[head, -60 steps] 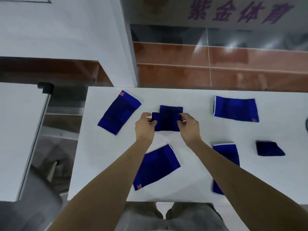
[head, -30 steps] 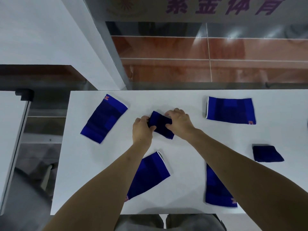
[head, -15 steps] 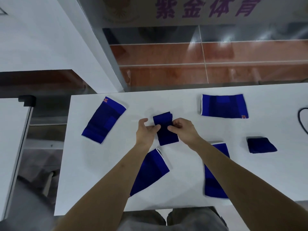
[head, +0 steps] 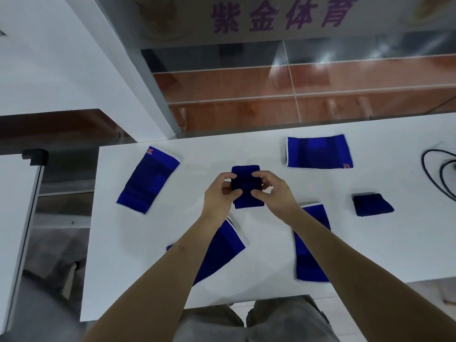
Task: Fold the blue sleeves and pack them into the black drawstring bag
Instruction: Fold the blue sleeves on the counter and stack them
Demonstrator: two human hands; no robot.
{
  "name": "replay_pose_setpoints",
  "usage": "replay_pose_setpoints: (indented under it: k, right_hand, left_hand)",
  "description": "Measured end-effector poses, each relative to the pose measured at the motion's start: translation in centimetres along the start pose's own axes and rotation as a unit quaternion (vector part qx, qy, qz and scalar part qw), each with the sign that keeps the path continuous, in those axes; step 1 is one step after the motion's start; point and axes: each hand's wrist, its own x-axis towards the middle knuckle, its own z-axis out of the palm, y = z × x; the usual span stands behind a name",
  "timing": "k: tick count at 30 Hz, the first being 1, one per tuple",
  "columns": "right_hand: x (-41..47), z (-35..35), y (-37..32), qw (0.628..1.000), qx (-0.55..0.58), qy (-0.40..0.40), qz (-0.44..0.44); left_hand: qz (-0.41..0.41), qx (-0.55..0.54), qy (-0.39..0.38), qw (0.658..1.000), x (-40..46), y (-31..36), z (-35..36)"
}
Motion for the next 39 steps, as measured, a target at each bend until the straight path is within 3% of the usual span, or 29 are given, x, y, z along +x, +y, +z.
replay_pose_setpoints:
  k: [5,10,16,20,23,26,29,32,35,39]
  right_hand:
    - [-0.1,-0.2,0.5,0.997,-0.071,0.009,-0.001]
    - [0.0,-0.3,1.1,0.987,-0.156,0.034,-0.017]
    - [0.0,-1.0,1.1,0.997,-0.042,0.021,0.054]
    - [0.5,-1.3,1.3,0.993,-0.011,0.027,0.112]
    - [1.0,-1.0,1.7,0.988,-0.003,0.075,0.138]
    - [1.3,-0.6,2.5,0.987,-0.031,0.107,0.12]
    - [1.2,-0.5,3.1,0.988,-0.074,0.105,0.089]
    - [0.4,-0.7,3.4,0.983,-0.158,0.09,-0.012]
    - [-0.3,-0.9,3.8,0.958,-0.251,0.071,-0.122]
    - [-0.4,-1.0,4.0,0.911,-0.343,0.071,-0.217]
  left_hand:
    - [0.015,0.102,-0.044,0.994,-0.1,-0.3,0.3]
    - [0.035,0.207,-0.033,0.977,0.6,-0.3,0.6]
    - [-0.015,0.193,-0.041,0.98,1.9,-0.3,1.3]
    - [-0.043,0.122,-0.001,0.992,2.4,-0.7,1.9]
    - [-0.067,0.059,0.051,0.995,2.3,-0.9,2.4]
    - [-0.045,0.048,0.038,0.997,1.8,-1.1,2.8]
    - [0.01,0.127,0.019,0.992,1.1,-1.1,3.0]
    - [0.104,0.269,0.019,0.957,0.5,-1.1,3.4]
    - [0.173,0.385,-0.037,0.906,0.5,-2.3,3.6]
    - [0.277,0.516,-0.077,0.807,0.1,-3.6,2.9]
